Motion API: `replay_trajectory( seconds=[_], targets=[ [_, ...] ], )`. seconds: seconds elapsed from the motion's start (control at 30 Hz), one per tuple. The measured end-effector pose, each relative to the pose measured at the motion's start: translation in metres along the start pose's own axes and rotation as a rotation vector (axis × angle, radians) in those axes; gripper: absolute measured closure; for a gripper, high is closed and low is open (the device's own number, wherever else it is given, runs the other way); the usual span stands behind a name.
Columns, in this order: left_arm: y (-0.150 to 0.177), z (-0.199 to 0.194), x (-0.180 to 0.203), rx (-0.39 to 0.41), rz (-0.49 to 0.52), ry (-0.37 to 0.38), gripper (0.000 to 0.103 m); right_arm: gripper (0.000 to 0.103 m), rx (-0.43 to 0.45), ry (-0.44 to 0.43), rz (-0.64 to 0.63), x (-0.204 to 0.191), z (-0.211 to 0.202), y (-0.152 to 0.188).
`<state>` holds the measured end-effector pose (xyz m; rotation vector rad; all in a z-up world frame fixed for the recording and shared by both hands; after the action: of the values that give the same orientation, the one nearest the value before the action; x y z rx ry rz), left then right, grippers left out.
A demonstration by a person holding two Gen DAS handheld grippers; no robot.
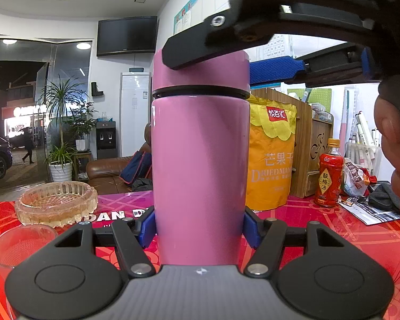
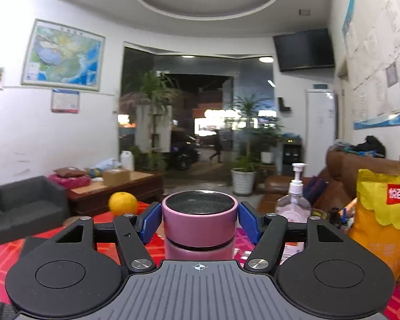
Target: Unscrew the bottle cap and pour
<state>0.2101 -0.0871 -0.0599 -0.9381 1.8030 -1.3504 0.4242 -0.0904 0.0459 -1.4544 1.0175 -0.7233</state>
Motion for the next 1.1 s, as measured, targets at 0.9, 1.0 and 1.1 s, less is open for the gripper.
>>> replay_trajectory(
  seconds=[0.9, 1.0, 1.1],
  targets=[
    [-0.004, 0.019, -0.006, -0.002, -0.011, -0.116, 0.037, 0.032, -0.007, -0.268, -0.090, 0.198, -0.108, -0.006],
    [-0.005, 0.023, -0.006, -0.004, -0.012, -0.126, 0.037, 0.032, 0.008, -0.274, -0.066, 0.228, -0.127, -0.005],
    [-0.005, 0.023, -0.007, -0.005, -0.012, -0.125, 0.037, 0.032, 0.016, -0.285, -0.049, 0.242, -0.133, -0.006]
  ],
)
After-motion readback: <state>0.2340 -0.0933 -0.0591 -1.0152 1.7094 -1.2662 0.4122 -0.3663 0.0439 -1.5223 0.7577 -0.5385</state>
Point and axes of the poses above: each gripper's, at about its wrist camera, not at the fingertips, and z roughly the way its jaws point, x to its right, y to its underside, the point moved 6 cm from there along z, roughly the way its jaws point, and after that the axes turned 6 degrees about z, right-handed, at the moved point
